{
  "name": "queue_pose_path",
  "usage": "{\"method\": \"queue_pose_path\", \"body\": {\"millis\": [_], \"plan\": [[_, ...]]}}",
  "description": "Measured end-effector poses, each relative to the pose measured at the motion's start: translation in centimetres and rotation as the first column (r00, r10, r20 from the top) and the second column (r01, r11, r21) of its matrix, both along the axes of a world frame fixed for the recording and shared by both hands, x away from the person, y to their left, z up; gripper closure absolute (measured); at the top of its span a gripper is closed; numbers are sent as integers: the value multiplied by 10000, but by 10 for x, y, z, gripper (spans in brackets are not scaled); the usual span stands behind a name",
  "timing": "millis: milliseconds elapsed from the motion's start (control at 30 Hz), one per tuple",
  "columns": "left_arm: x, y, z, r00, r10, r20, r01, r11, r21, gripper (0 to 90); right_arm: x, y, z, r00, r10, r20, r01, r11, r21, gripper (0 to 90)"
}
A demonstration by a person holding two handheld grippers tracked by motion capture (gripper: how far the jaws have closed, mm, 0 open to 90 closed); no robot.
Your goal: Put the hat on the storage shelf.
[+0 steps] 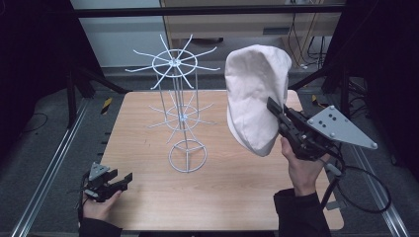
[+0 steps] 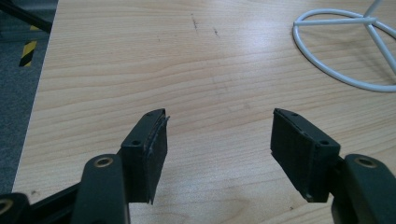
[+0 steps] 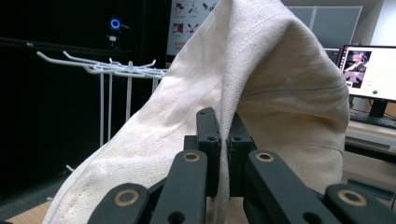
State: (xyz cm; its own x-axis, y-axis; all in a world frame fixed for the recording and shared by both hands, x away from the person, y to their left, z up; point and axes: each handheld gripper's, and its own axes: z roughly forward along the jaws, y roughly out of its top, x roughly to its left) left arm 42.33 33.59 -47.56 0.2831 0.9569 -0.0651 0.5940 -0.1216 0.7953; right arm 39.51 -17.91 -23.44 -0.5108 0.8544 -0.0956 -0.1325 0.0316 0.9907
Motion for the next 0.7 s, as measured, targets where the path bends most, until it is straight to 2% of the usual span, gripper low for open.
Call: {"method": "queue_pose_path", "body": {"millis": [167,400,700], "plan": [[0,0,0,10000,2,-9,-2,10000,-5,359,3,3,10,9996,175,223,-176,9998,15,884],[0,0,0,10000,3,-20,-3,10000,-1,360,7,11,15,9984,418,376,-416,9991,-73,884],[0,1,0,10000,-2,-19,2,10000,-28,359,18,34,22,9945,881,560,-864,9958,-315,884]]}}
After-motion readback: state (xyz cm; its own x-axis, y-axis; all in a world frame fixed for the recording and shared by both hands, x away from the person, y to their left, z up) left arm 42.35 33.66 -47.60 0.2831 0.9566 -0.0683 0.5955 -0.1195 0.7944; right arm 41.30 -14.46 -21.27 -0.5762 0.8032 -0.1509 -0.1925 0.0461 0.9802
